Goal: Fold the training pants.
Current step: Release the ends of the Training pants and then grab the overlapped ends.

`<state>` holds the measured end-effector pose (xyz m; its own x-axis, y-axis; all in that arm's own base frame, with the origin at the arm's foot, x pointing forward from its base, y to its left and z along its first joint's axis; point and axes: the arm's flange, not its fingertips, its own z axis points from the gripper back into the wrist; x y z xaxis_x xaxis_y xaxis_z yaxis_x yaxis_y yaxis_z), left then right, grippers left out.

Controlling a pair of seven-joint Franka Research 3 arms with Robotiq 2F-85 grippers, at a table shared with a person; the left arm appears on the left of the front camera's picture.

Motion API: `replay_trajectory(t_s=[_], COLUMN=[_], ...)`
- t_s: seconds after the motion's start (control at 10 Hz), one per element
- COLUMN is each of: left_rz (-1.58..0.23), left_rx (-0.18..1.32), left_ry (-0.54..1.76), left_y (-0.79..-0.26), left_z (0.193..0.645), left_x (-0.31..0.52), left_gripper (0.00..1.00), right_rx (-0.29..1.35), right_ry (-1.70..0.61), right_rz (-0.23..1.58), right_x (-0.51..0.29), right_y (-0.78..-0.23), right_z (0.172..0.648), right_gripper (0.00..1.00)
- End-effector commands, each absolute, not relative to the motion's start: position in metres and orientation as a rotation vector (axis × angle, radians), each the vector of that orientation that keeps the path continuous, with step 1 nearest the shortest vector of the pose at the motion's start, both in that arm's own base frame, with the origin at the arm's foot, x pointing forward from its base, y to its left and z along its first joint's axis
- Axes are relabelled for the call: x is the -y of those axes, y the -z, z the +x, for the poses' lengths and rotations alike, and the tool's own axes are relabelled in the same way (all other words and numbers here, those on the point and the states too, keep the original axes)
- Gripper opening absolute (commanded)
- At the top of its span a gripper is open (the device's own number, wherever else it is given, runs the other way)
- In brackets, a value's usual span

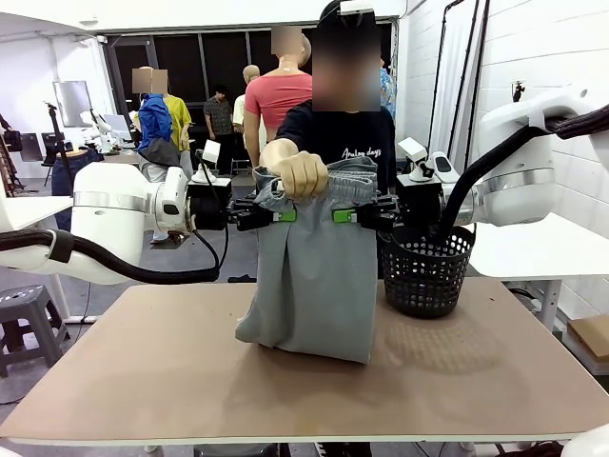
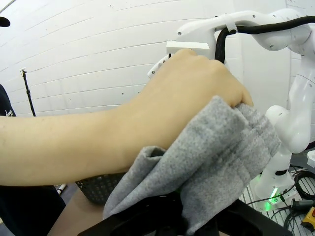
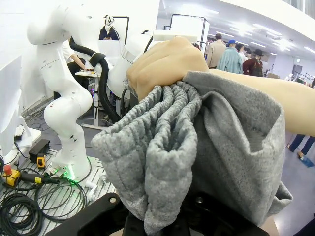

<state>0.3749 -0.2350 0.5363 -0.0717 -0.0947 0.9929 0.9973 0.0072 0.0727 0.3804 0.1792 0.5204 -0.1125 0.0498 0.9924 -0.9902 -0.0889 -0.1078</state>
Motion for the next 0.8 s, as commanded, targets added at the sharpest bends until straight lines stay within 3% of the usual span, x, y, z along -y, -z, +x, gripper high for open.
replay_trajectory(t_s=[0.0,0.4,0.5,0.7], left_rz=[-1.1,-1.095,-1.087,-1.102], left_rx=[1.204,1.195,1.185,1.18], left_ry=[1.297,1.294,1.308,1.313], left_y=[-0.539,-0.532,-0.53,-0.526], left_z=[0.374,0.374,0.372,0.367], left_x=[0.234,0.234,0.231,0.228], left_gripper=[0.0,0.0,0.14,0.53], right_rx=[1.233,1.206,1.203,1.189], right_ry=[-1.376,-1.351,-1.332,-1.31], right_rz=[1.19,1.194,1.208,1.212], right_x=[-0.181,-0.178,-0.178,-0.178], right_y=[-0.519,-0.521,-0.521,-0.521], right_z=[0.377,0.381,0.38,0.377], right_gripper=[0.0,0.0,0.15,0.54])
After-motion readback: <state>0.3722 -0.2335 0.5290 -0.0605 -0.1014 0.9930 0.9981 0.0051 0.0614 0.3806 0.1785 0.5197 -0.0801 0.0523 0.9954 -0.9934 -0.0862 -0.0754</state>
